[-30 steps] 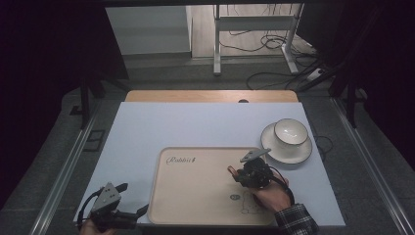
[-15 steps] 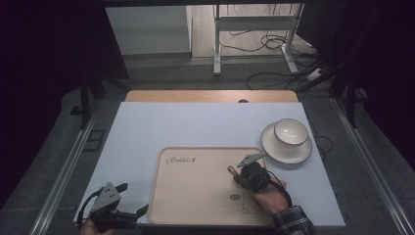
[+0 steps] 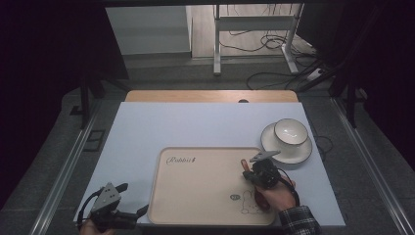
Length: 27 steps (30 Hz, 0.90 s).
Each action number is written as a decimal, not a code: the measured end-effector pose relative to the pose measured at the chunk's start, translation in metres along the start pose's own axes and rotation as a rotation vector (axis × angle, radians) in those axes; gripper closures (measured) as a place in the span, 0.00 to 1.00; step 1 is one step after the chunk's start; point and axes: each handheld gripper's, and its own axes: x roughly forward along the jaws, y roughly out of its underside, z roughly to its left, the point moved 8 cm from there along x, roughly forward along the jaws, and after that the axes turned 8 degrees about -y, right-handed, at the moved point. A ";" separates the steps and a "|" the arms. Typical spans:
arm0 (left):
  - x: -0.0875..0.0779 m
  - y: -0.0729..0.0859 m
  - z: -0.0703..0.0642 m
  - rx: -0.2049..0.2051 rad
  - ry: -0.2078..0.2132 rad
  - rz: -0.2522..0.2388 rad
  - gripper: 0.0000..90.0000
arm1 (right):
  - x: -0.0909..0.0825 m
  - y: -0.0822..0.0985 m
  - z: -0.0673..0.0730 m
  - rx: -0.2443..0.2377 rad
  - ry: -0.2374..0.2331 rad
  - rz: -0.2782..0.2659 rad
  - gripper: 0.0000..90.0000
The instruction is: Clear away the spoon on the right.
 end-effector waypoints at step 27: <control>0.000 0.000 0.000 0.004 0.002 -0.001 0.00 | -0.012 0.004 -0.020 0.053 0.034 -0.041 0.98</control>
